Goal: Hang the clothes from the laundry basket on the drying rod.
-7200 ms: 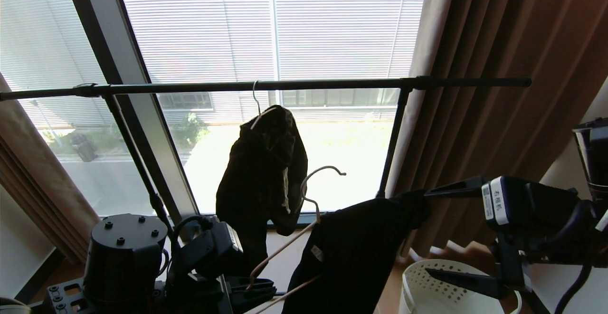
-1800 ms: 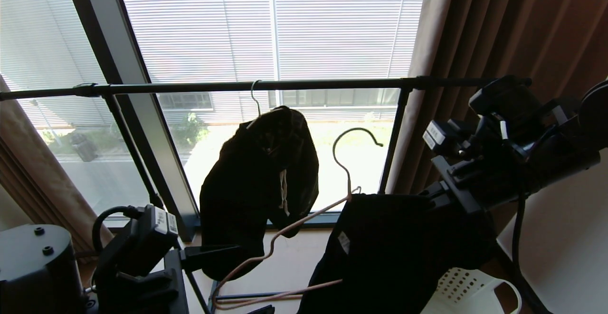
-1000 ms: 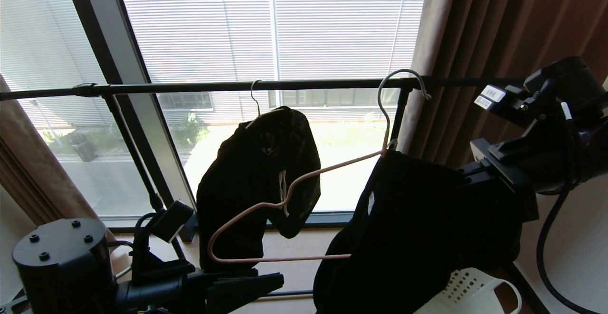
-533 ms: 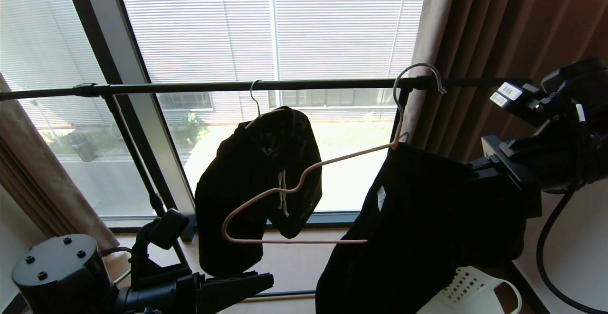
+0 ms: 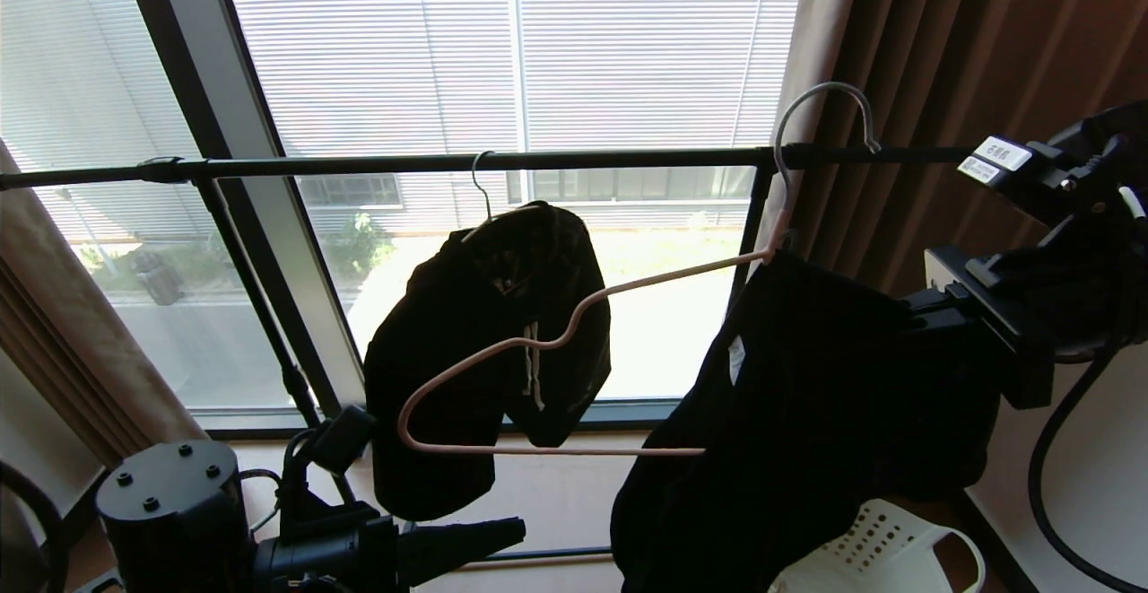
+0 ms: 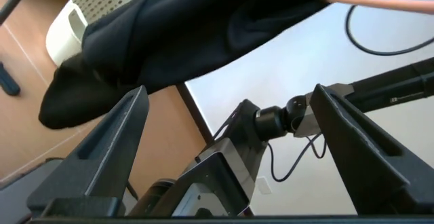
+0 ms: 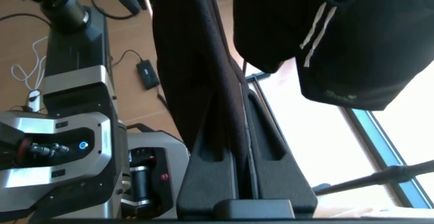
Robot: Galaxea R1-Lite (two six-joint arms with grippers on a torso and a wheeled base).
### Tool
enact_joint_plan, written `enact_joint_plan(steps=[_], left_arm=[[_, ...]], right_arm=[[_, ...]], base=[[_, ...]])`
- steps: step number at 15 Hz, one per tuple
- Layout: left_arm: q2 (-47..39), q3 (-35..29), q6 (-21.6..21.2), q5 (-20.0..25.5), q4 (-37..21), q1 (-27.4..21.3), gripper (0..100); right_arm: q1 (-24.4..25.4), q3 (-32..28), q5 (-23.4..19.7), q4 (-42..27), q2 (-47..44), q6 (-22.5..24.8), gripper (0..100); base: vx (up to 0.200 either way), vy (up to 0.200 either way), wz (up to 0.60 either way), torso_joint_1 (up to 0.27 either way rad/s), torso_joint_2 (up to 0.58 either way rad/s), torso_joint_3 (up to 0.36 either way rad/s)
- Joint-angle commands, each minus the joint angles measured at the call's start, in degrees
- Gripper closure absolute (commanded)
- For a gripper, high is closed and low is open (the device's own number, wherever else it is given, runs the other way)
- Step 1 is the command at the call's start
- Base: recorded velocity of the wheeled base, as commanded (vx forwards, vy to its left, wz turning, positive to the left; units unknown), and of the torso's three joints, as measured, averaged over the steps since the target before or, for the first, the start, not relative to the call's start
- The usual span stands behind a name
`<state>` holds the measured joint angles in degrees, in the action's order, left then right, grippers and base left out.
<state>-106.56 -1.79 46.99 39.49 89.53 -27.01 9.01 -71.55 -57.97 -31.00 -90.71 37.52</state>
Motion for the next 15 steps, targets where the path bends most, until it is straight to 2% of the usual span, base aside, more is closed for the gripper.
enact_joint_plan(steps=[1,3,6,15], left_arm=[[-4.36,-5.68,0.11,0.15,-0.06,-1.64,0],[-6.47,-8.93,0.11,0.15,-0.23,-4.36,0],[-9.28,-12.62,0.11,0.24,-0.49,-5.51,0],[-11.65,-17.10,0.11,0.33,-0.41,-8.93,0]], right_arm=[[1.01,0.53,-0.39,-0.02,0.18,0.09,100],[2.07,0.71,-0.66,-0.02,1.06,0.09,100],[3.38,2.20,-2.15,-0.02,2.82,0.18,100],[6.90,3.43,-2.24,0.06,3.61,0.36,100]], base=[[0.000,0.000,0.00,0.000,0.00,0.000],[0.000,0.000,0.00,0.000,0.00,0.000],[0.000,0.000,0.00,0.000,0.00,0.000],[0.000,0.000,0.00,0.000,0.00,0.000]])
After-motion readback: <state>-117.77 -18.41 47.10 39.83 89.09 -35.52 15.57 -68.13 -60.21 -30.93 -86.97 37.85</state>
